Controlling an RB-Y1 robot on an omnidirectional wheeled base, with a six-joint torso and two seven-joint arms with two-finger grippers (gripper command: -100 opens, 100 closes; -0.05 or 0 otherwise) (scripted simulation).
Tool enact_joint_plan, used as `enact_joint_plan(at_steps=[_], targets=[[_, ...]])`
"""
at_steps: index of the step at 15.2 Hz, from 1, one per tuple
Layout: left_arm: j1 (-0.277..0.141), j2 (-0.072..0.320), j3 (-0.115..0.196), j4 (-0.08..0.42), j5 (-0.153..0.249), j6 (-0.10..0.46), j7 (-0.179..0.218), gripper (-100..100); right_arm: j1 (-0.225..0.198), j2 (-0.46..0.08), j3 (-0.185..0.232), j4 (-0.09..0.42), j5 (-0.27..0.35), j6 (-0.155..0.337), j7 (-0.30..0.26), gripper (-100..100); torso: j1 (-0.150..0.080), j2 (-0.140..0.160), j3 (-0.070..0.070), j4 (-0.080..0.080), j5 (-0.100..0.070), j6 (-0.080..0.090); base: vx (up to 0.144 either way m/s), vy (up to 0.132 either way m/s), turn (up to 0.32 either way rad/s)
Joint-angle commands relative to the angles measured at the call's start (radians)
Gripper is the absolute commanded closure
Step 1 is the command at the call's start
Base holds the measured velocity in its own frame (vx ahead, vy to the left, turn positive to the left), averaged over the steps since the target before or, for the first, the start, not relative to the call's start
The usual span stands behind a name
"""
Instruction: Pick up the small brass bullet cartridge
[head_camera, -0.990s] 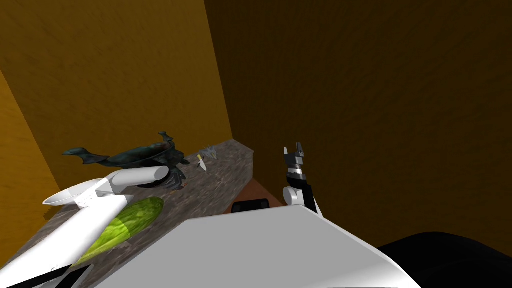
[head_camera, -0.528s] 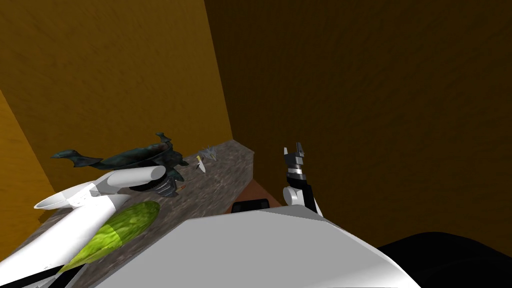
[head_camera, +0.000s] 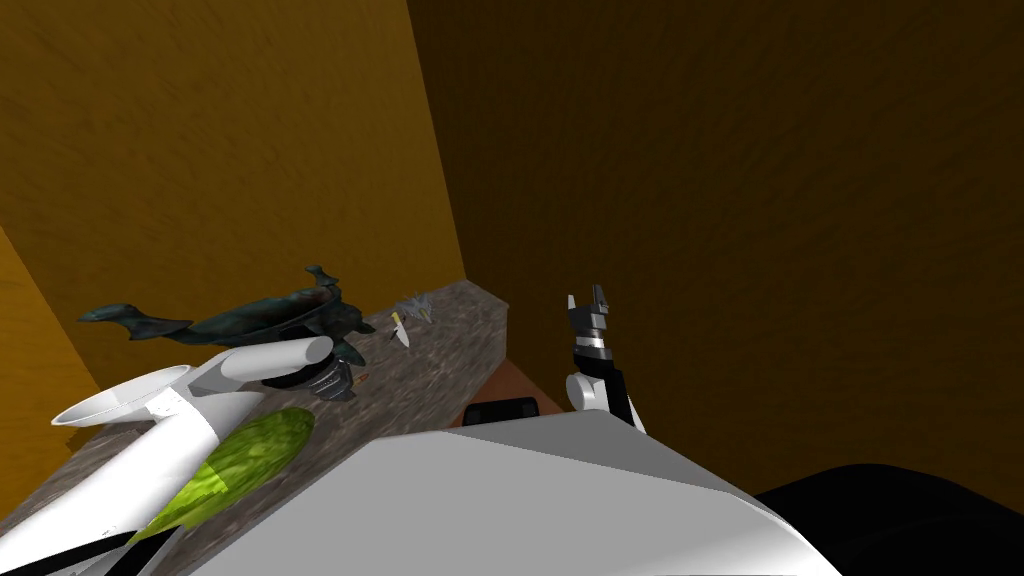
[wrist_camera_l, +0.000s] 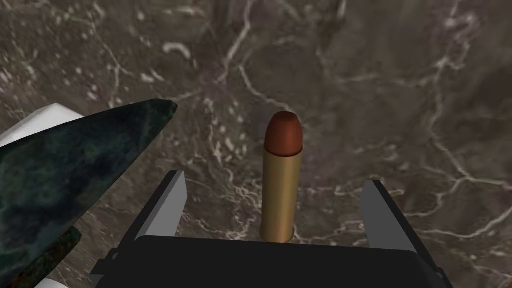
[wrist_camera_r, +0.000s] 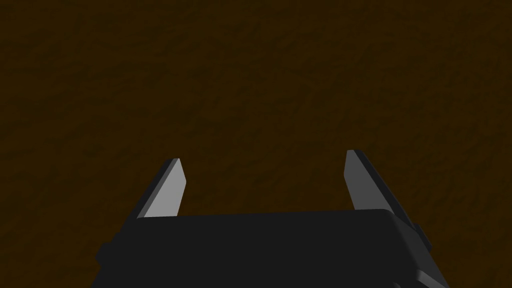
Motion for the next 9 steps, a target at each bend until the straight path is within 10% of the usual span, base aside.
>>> enact_joint_plan(at_steps=[1,9], targets=[[0.0,0.0,0.0,0.0,0.0,0.0,0.0,100,0.0,0.0,0.0,0.0,0.0,0.0,0.0,0,0.0,0.0,0.0,0.0,0.0,0.0,0.0,0.0,0.0],[-0.003,0.016,0.005,-0.024,0.014,0.028,0.01,100,0.0,0.0,0.0,0.0,0.0,0.0,0.0,0,0.0,0.0,0.0,0.0,0.0,0.0,-0.001,-0.002,0.001]])
